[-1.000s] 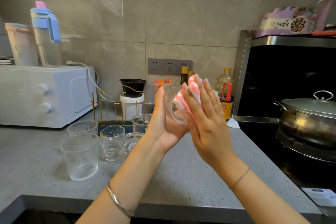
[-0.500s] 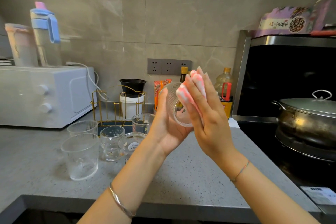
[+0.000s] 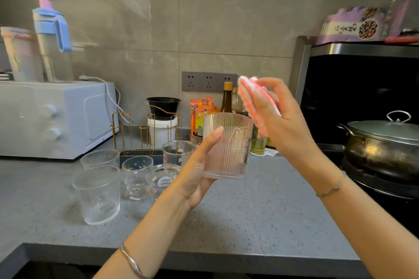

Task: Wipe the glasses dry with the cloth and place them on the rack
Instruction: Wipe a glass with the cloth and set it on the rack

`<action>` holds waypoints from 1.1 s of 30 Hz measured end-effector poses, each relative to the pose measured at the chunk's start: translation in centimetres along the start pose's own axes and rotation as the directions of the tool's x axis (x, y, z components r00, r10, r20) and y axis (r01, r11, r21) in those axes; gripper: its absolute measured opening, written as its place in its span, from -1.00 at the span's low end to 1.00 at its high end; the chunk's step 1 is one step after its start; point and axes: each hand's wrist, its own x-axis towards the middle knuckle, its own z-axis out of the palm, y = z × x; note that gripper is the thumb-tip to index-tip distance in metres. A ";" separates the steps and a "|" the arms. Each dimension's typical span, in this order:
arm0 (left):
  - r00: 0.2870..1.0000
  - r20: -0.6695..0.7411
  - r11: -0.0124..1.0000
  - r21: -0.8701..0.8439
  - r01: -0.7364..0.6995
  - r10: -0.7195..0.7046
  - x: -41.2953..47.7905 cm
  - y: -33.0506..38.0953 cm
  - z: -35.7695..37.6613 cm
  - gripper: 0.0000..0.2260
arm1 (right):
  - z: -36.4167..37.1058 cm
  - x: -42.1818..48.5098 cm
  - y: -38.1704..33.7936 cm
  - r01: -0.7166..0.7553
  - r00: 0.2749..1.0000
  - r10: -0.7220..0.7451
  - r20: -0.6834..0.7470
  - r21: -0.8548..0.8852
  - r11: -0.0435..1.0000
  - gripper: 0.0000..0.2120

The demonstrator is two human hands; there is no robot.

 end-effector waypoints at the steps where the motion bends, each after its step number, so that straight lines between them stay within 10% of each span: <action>1: 1.000 -0.002 1.000 0.002 0.000 0.000 0.0 0.1 0.0 -0.07 | -0.1 0.1 0.1 -0.038 0.998 0.040 0.049 -0.049 0.998 -0.83; 6: 1.000 -0.016 1.000 -0.019 -0.012 0.011 0.2 0.5 -0.2 -0.14 | -0.6 -0.3 0.7 -0.174 0.922 0.198 0.334 -0.100 0.980 -0.32; 13: 0.996 0.085 0.995 -0.101 0.014 -0.006 0.1 1.1 0.1 -0.22 | -1.5 0.4 0.7 -0.082 0.898 0.151 0.414 -0.178 0.980 -0.72; 21: 0.972 0.231 0.978 -0.186 0.091 -0.047 0.2 1.1 0.8 -0.37 | 0.1 -0.3 1.5 -0.022 0.974 0.029 0.224 -0.036 0.999 -0.72; 25: 0.989 0.125 0.990 0.130 0.063 -0.079 -0.1 2.1 0.9 -0.19 | 0.2 -0.4 2.0 0.027 0.997 -0.028 0.073 0.007 1.000 -0.62; 29: 0.997 0.037 0.726 0.683 -0.080 0.075 -1.0 2.9 2.4 -0.10 | 0.2 -0.1 2.4 0.102 0.994 -0.105 -0.038 -0.078 0.992 -0.61; 33: 0.954 -0.014 0.599 0.781 -0.177 0.299 -0.8 1.8 2.6 -0.14 | 0.9 0.0 2.7 0.110 0.991 -0.121 -0.057 -0.168 0.980 -0.66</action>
